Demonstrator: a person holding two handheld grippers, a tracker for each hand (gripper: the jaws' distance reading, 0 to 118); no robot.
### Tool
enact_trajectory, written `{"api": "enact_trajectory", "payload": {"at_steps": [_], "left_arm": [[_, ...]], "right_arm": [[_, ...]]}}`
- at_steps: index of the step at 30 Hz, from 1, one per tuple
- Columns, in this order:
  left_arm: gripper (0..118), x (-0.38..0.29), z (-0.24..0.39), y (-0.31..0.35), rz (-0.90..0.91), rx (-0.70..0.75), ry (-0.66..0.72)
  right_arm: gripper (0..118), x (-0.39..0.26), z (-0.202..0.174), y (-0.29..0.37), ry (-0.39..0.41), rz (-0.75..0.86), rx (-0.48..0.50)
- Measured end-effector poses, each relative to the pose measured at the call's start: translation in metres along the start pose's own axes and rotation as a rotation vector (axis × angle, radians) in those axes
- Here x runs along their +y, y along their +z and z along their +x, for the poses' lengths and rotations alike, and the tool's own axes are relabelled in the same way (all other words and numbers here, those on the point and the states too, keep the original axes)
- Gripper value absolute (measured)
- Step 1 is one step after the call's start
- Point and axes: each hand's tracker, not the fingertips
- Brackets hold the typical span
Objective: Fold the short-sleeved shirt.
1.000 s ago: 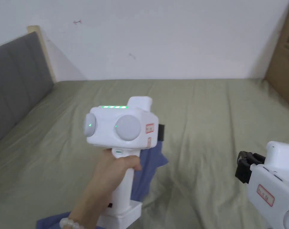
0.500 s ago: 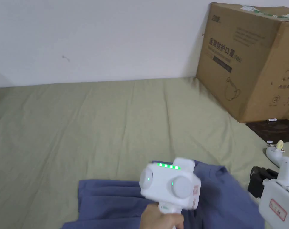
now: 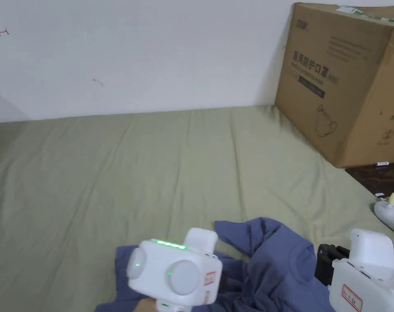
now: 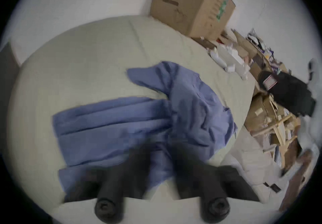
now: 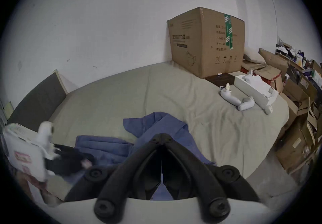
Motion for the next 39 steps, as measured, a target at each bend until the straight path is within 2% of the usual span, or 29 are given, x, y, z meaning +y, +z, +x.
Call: {"api": "enact_trajectory", "payload": {"at_steps": [2,6,10,12,13,14,16,17,20,21,22,23,24,25,26,27,31,33,34,35,36,37,38,39], "left_arm": [[0,-0.011,-0.029,0.02,0.012,0.099,0.078],[0,-0.026,-0.081,0.038,0.027,0.19,0.154],[0,-0.029,-0.134,0.031,0.005,0.248,0.261],[0,-0.024,-0.157,0.017,-0.01,0.28,0.271],[7,-0.017,-0.167,0.008,-0.021,0.292,0.279],[29,-0.01,-0.177,-0.001,-0.03,0.31,0.295],[94,0.003,-0.195,-0.023,-0.04,0.307,0.324],[104,0.011,-0.203,-0.036,-0.04,0.3,0.326],[102,0.026,-0.213,-0.076,-0.104,0.341,0.321],[97,0.028,-0.214,-0.088,-0.134,0.345,0.318],[67,0.028,-0.214,-0.1,-0.166,0.317,0.32],[63,0.027,-0.211,-0.112,-0.2,0.316,0.33],[63,0.024,-0.208,-0.115,-0.205,0.404,0.272],[53,0.026,-0.202,-0.11,-0.176,0.382,0.261],[33,0.029,-0.198,-0.103,-0.168,0.379,0.26],[3,0.031,-0.195,-0.098,-0.159,0.408,0.222],[2,0.029,-0.181,-0.083,-0.139,0.442,0.179],[2,0.029,-0.177,-0.078,-0.142,0.435,0.122],[2,0.029,-0.177,-0.073,-0.135,0.433,0.134],[2,0.029,-0.177,-0.068,-0.123,0.422,0.143],[2,0.029,-0.177,-0.063,-0.109,0.399,0.166],[2,0.03,-0.181,-0.058,-0.094,0.385,0.178],[2,0.029,-0.182,-0.052,-0.082,0.38,0.18],[2,0.028,-0.182,-0.048,-0.076,0.378,0.184]], "right_arm": [[0,-0.002,-0.005,-0.004,0.009,-0.012,0.013],[0,-0.005,-0.014,-0.016,0.018,-0.033,0.033],[0,-0.009,-0.021,-0.034,0.03,-0.06,0.044],[0,-0.012,-0.024,-0.042,0.039,-0.076,0.051],[0,-0.014,-0.026,-0.046,0.044,-0.087,0.053],[0,-0.016,-0.027,-0.051,0.047,-0.097,0.054],[0,-0.019,-0.029,-0.057,0.052,-0.113,0.056],[0,-0.021,-0.029,-0.061,0.055,-0.124,0.057],[0,-0.024,-0.03,-0.071,0.065,-0.149,0.05],[0,-0.025,-0.029,-0.073,0.065,-0.155,0.048],[0,-0.027,-0.028,-0.077,0.062,-0.16,0.047],[0,-0.028,-0.027,-0.081,0.06,-0.167,0.047],[0,-0.029,-0.026,-0.085,0.061,-0.181,0.045],[0,-0.03,-0.026,-0.088,0.069,-0.201,0.036],[0,-0.03,-0.024,-0.09,0.073,-0.207,0.036],[0,-0.03,-0.023,-0.092,0.071,-0.207,0.039],[0,-0.02,-0.021,-0.099,0.07,-0.217,0.064],[0,-0.004,-0.014,-0.113,0.028,-0.213,0.127],[4,0.008,-0.011,-0.124,0.005,-0.242,0.175],[16,0.022,-0.009,-0.138,0.001,-0.285,0.197],[42,0.034,-0.008,-0.152,0.02,-0.309,0.196],[42,0.045,-0.008,-0.168,0.04,-0.306,0.193],[54,0.055,-0.008,-0.188,0.079,-0.319,0.195],[78,0.063,-0.009,-0.209,0.118,-0.343,0.174]]}}
